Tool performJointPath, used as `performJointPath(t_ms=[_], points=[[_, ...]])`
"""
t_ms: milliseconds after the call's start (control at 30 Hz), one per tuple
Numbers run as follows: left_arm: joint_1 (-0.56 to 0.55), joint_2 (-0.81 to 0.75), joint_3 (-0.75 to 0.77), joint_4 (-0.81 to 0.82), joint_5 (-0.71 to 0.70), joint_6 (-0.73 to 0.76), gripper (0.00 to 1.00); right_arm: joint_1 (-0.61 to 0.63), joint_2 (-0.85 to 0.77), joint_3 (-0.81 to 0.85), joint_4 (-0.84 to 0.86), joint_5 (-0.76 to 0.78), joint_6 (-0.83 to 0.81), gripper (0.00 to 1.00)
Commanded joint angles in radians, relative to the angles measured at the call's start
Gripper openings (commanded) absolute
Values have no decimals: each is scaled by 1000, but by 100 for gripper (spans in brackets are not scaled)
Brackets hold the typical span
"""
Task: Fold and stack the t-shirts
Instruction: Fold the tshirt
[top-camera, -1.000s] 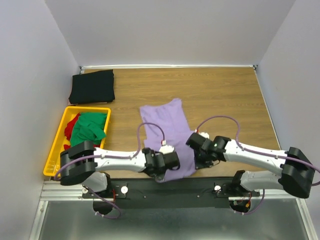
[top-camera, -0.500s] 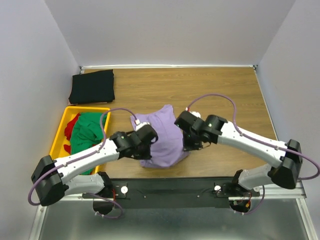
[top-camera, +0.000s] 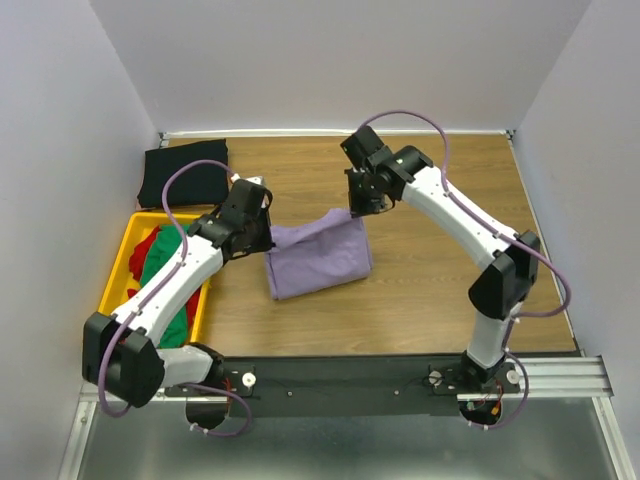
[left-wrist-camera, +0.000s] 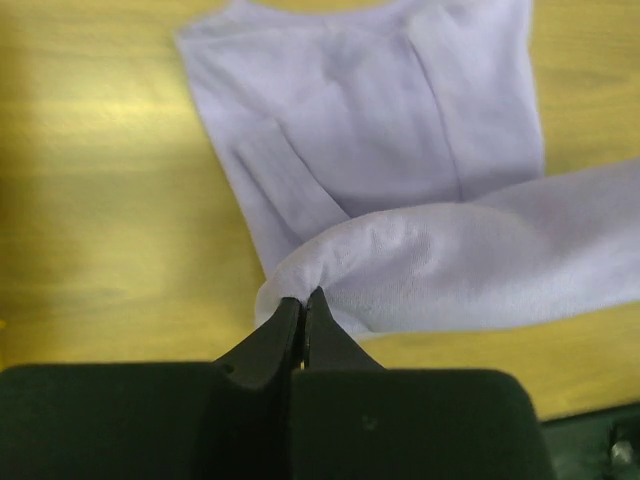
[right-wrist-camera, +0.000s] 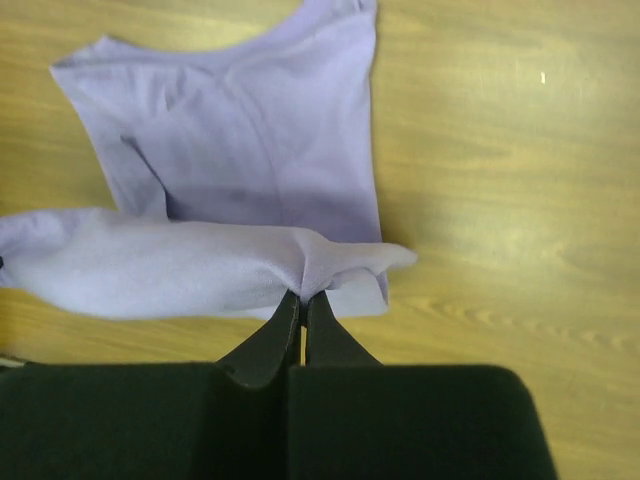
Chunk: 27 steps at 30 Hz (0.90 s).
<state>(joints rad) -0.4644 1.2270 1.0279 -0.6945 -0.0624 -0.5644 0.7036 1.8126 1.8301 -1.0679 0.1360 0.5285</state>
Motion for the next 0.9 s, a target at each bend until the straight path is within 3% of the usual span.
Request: performJointPath(t_ms=[0,267,533,667,733,767,867], points=[[70,77,29,67,50,115,0,-53,131,136,-12,-62,-107,1],[165,198,1,184,56,139,0,-82,324,261,23,-87,-162,1],[182,339,0,323,79,126,1,-125,379,170,157,-35,-137,2],[184,370,-15,371,70,116,14,-141,389,109,217,-23,-125,4],[184,362,-15,375,70,116,25,-147,375,75,229,-4,-114,21],[184,349,-17,375,38,115,36,-148,361,64,233,10,-102,32],[182,238,-41,378,6,97,55,-151,256,-14,276,103,-75,45]])
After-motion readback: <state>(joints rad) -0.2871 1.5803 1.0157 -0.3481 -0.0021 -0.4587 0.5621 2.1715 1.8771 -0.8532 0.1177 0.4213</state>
